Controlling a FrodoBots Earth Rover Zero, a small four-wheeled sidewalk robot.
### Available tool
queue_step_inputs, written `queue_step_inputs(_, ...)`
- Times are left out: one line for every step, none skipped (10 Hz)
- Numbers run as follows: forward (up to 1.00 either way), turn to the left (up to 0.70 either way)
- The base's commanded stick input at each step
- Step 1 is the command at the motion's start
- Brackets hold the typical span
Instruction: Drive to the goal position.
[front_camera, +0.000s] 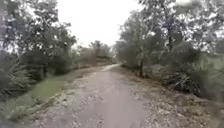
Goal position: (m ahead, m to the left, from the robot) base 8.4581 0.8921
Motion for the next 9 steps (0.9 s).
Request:
queue_step_inputs(0.7,0.35)
queue_step_inputs(0.7,0.0)
queue_step_inputs(0.7,0.0)
queue_step_inputs(0.7,0.0)
queue_step_inputs(0.7,0.0)
queue_step_inputs(0.7,0.0)
queue_step_inputs(0.7,0.0)
queue_step_inputs(0.7,0.0)
queue_step_inputs(0.7,0.0)
